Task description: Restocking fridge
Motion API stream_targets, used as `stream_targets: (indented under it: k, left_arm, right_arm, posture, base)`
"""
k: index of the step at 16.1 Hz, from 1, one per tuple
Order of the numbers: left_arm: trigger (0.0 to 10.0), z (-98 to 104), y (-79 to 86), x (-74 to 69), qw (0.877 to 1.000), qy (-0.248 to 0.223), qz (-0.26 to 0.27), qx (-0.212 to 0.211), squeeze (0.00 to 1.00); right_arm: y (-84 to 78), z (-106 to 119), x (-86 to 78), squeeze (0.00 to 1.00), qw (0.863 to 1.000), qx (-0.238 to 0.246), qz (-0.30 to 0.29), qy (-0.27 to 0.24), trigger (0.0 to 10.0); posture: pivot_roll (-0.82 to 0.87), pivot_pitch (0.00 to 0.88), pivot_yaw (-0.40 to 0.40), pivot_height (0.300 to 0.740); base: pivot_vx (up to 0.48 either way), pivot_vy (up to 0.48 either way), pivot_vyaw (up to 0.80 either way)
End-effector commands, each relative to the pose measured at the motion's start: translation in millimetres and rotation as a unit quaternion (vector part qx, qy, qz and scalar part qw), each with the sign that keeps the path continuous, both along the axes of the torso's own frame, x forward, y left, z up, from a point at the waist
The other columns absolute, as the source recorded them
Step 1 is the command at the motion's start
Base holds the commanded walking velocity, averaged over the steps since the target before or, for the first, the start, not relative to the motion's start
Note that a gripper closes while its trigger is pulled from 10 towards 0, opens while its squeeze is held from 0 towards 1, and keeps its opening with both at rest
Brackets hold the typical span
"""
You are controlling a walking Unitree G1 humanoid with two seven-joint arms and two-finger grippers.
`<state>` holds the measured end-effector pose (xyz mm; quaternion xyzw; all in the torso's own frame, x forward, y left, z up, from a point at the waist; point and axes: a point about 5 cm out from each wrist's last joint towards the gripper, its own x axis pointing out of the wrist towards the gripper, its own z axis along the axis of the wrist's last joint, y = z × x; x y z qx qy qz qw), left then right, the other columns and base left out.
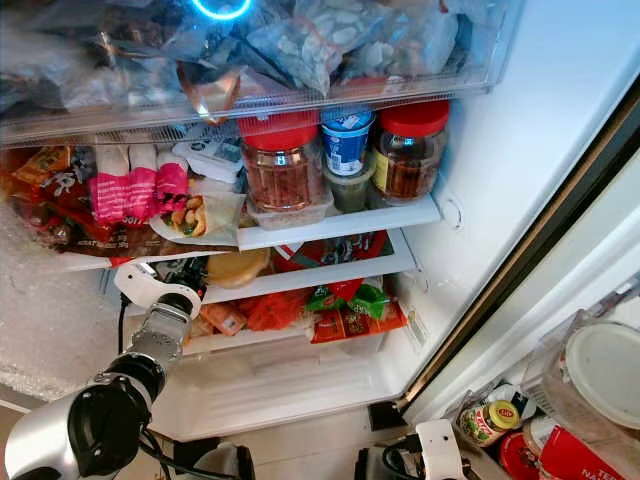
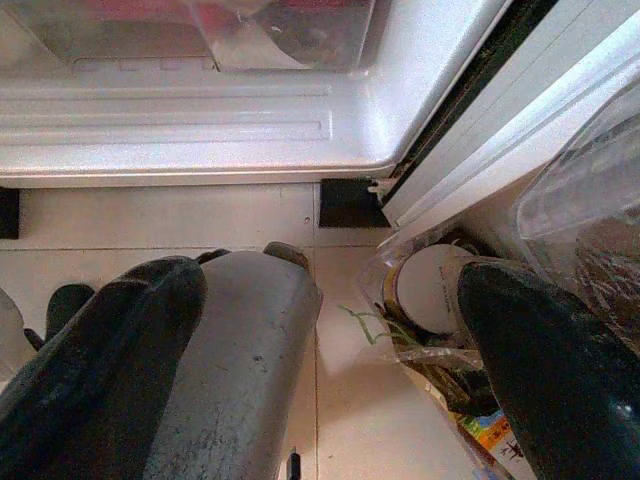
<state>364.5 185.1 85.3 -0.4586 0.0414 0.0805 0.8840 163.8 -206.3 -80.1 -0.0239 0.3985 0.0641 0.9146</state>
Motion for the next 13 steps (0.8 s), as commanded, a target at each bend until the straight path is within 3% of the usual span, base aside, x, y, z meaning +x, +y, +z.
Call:
stream_targets:
  k: [1,4,12,13]
  left_arm:
    - [10.0,-5,-2.2,-1.8,1.000,0.018,-0.009,0.005,1.00]
    - [10.0,-5,-3.2,-1.8,1.000,0.013,-0.019,0.008,1.00]
    - [10.0,-10,-6.5,-6.5,0.998,-0.020,-0.039,-0.035,1.00]
    - [10.0,-8,-5.5,-6.4,0.998,-0.030,-0.039,-0.041,0.96]
  right_arm:
    - [-7.9,-26,-70.4,0.00,0.991,-0.011,-0.010,0.129,10.0]
    - [-6.4,-26,-67.2,0.00,0.992,-0.010,-0.010,0.127,10.0]
    - [1.4,-25,-56.4,0.00,0.993,-0.003,-0.019,0.120,10.0]
    - [2.1,-25,-55.3,0.00,0.993,-0.002,-0.020,0.118,10.0]
  posture:
    - [-0.31,0.208,-0.034,0.653]
    - [-0.30,0.196,-0.023,0.653]
    - [-0.25,0.150,0.015,0.653]
    - [-0.25,0.148,0.018,0.653]
  base:
    - [0.000,0.000,0.00]
    - [0.000,0.000,0.00]
    - [0.000,0.000,0.00]
    - [0.000,0.000,0.00]
